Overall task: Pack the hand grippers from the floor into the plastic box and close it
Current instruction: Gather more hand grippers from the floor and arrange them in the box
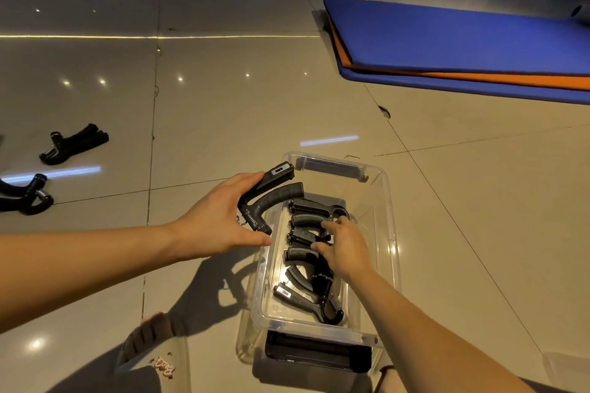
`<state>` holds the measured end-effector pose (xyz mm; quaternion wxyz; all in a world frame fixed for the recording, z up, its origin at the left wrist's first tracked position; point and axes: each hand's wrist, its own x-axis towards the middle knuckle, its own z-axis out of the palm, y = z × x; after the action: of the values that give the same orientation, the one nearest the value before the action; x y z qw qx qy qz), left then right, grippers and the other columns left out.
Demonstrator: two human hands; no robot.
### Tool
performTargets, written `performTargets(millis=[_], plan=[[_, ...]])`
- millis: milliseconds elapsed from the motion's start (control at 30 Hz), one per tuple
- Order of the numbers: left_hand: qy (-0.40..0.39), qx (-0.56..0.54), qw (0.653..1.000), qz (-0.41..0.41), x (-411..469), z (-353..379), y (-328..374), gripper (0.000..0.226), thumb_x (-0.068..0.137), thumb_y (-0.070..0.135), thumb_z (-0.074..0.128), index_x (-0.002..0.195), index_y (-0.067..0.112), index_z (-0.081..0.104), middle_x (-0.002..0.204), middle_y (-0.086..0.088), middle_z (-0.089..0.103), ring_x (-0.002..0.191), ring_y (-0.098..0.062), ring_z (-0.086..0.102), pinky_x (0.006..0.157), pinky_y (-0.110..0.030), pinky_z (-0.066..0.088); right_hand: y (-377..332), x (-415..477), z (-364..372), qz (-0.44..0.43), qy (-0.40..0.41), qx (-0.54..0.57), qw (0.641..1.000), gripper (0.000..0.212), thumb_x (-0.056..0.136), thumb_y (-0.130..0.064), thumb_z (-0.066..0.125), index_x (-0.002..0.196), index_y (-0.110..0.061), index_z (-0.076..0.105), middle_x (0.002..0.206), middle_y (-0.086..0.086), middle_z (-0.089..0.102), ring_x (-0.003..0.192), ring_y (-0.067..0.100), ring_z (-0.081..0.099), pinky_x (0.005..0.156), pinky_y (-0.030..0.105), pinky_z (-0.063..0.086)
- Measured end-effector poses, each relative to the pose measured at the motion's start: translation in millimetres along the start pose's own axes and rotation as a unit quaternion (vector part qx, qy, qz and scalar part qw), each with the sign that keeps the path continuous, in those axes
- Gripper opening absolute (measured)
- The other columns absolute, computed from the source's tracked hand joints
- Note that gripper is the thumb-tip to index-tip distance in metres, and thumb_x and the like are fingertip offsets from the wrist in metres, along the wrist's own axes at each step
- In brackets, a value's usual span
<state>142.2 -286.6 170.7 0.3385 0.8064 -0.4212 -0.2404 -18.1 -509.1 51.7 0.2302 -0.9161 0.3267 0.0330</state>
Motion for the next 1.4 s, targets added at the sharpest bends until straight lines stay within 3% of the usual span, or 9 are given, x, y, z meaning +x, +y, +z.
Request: performTargets(millis=[133,233,400,767,933,1067,1200,1333,1400], plan=[[0.005,0.017,1.000,0.016,2.3,-4.0,6.4,0.113,0.064,0.055,0.087,0.157,0.027,0.029,0.141,0.021,0.043,0.127,-0.002,0.044,0.110,-0.025,0.038,-39.2,-1.3,-57.2,0.020,0.087,0.298,0.951,0.033,0.093,-0.039,0.069,0.119,-0.020,0.072,0.107,-0.006,0.070,0.098,0.007,0.065,0.093,0.031,0.055],[0.008,0.037,0.998,0.042,3.9,-7.3,13.0,0.109,0.067,0.051,0.088,0.156,0.027,0.030,0.139,0.023,0.041,0.127,-0.002,0.042,0.111,-0.025,0.037,-73.3,-6.0,-91.5,-0.003,0.045,0.426,0.904,0.021,0.097,-0.039,0.063,0.107,-0.024,0.075,0.094,-0.003,0.074,0.083,0.009,0.070,0.086,0.037,0.059],[-0.009,0.059,0.996,0.073,3.6,-9.9,21.3,0.115,0.067,0.051,0.088,0.158,0.035,0.019,0.144,0.023,0.037,0.128,0.001,0.037,0.109,-0.022,0.034,-97.7,-1.3,-110.6,-0.047,0.008,0.389,0.920,0.034,0.095,-0.043,0.064,0.121,-0.021,0.071,0.108,-0.004,0.073,0.098,0.013,0.070,0.087,0.036,0.060],[-0.012,0.116,0.987,0.114,7.0,-17.5,16.9,0.118,0.067,0.062,0.081,0.159,0.036,0.012,0.141,0.016,0.042,0.126,0.000,0.036,0.110,-0.028,0.038,-82.5,0.5,-133.9,-0.037,-0.069,0.433,0.898,0.009,0.089,-0.012,0.075,0.098,-0.011,0.076,0.093,0.011,0.073,0.080,0.022,0.070,0.074,0.033,0.056],[-0.039,0.185,0.970,0.151,14.0,-32.3,18.1,0.118,0.068,0.059,0.080,0.159,0.039,0.006,0.144,0.014,0.036,0.128,0.000,0.030,0.109,-0.021,0.032,-77.6,-5.6,-158.4,-0.046,-0.190,0.407,0.892,0.031,0.088,-0.008,0.074,0.119,-0.006,0.069,0.100,0.015,0.073,0.083,0.027,0.073,0.075,0.035,0.061],[-0.049,0.231,0.954,0.186,20.8,-44.0,27.9,0.115,0.071,0.049,0.080,0.159,0.039,0.006,0.152,0.014,0.029,0.138,-0.002,0.024,0.115,-0.025,0.022,-77.5,-8.6,-167.4,-0.054,-0.256,0.370,0.892,0.022,0.092,-0.007,0.069,0.112,0.001,0.071,0.100,0.018,0.074,0.084,0.027,0.071,0.072,0.034,0.059],[0.036,0.137,0.989,0.049,23.8,-49.8,27.3,0.107,0.075,0.038,0.083,0.158,0.036,0.016,0.158,0.009,0.030,0.140,-0.009,0.030,0.116,-0.035,0.032,-75.7,-15.1,-163.9,-0.027,-0.191,0.421,0.886,0.020,0.092,-0.003,0.067,0.109,0.007,0.068,0.094,0.018,0.073,0.086,0.032,0.073,0.075,0.039,0.062],[0.073,-0.139,0.981,-0.112,29.1,-48.0,30.2,0.060,0.085,0.027,0.078,0.140,0.020,0.054,0.120,0.002,0.066,0.104,-0.009,0.064,0.082,-0.023,0.051,-77.9,-20.3,-146.5,0.005,-0.100,0.481,0.871,0.016,0.091,-0.003,0.069,0.106,0.002,0.070,0.101,0.020,0.074,0.087,0.036,0.075,0.074,0.042,0.062],[0.080,-0.215,0.963,-0.142,30.6,-43.9,31.8,0.045,0.088,0.024,0.075,0.131,0.018,0.063,0.107,0.000,0.072,0.096,-0.011,0.070,0.078,-0.026,0.056,-83.2,-24.0,-137.6,0.018,-0.078,0.508,0.858,0.014,0.092,-0.002,0.068,0.105,0.002,0.070,0.100,0.018,0.075,0.088,0.036,0.075,0.073,0.038,0.061]])
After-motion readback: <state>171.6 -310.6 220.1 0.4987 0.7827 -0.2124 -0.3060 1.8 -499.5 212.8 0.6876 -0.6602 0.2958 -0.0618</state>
